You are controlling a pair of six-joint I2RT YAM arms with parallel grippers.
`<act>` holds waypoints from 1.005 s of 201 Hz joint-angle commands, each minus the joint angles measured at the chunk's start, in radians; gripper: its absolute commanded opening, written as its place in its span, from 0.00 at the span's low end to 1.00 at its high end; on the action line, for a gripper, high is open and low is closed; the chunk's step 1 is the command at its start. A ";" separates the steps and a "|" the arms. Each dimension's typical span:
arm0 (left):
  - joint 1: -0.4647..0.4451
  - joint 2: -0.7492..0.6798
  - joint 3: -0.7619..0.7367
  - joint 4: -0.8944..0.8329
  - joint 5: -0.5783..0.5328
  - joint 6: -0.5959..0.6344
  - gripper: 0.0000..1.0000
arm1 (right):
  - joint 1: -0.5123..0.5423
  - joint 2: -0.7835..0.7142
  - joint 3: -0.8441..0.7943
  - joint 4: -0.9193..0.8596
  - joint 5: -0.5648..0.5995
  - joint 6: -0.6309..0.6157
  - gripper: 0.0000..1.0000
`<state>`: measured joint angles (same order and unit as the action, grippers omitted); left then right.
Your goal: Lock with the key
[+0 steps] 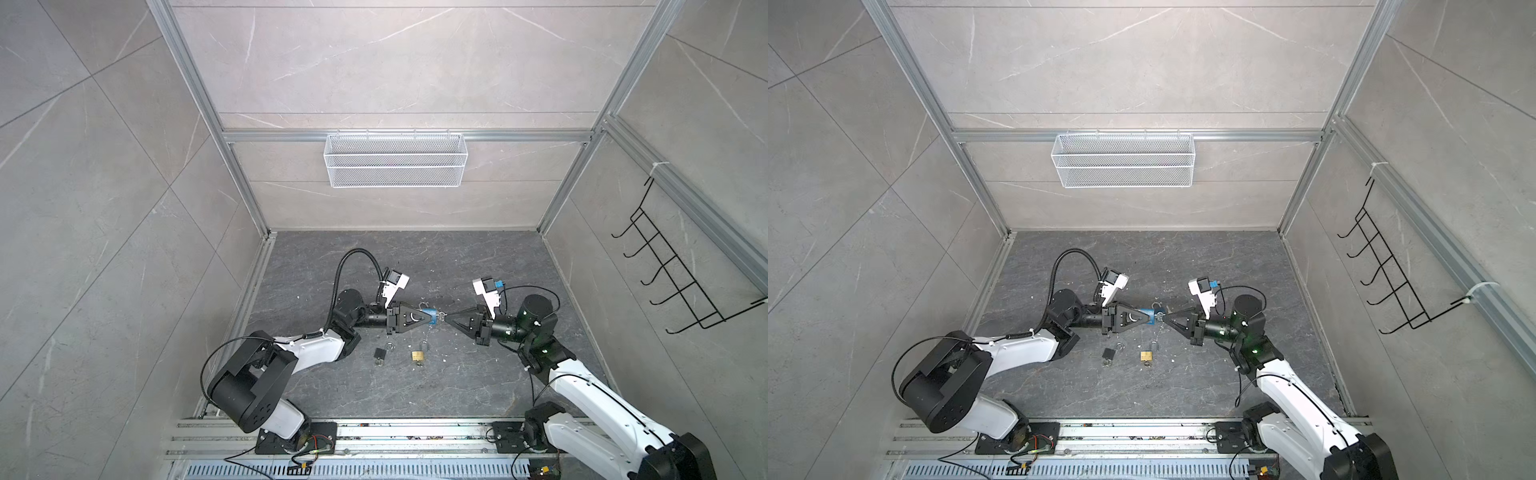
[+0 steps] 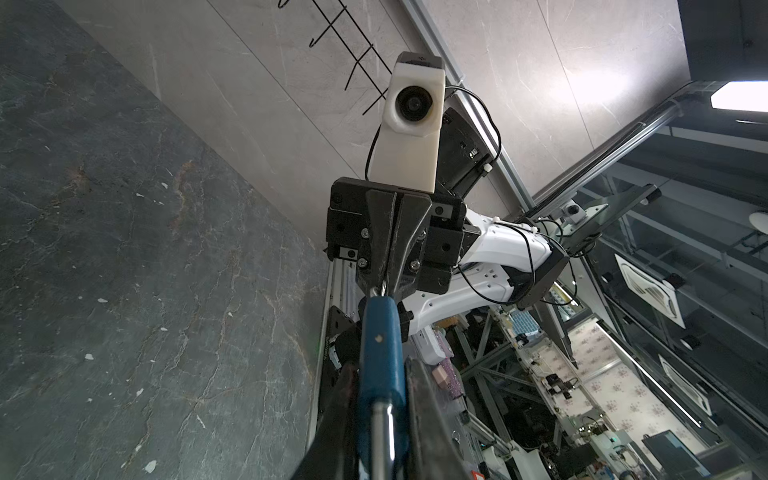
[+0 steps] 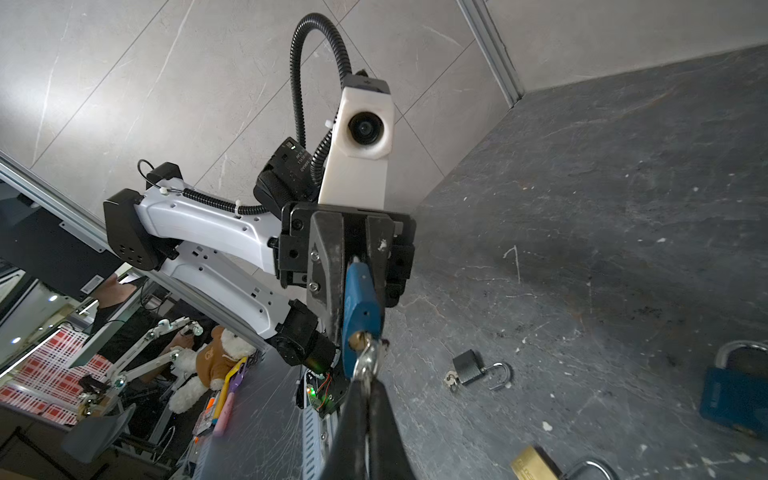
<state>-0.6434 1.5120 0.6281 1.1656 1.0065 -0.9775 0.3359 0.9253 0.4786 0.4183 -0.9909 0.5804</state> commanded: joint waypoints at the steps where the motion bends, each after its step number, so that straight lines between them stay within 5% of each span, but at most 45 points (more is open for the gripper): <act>1: 0.048 -0.005 0.030 0.038 -0.031 0.018 0.00 | 0.014 -0.019 0.025 -0.067 0.000 -0.061 0.00; 85: 0.045 -0.041 0.016 -0.020 -0.032 0.070 0.00 | 0.016 0.077 0.040 0.057 -0.023 0.043 0.26; 202: 0.031 -0.042 0.035 -0.059 -0.023 0.100 0.00 | 0.019 0.154 0.111 0.019 0.032 -0.009 0.28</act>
<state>-0.6071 1.5112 0.6281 1.0660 0.9768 -0.9112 0.3489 1.0554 0.5560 0.4385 -0.9642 0.5972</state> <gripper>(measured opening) 0.161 0.285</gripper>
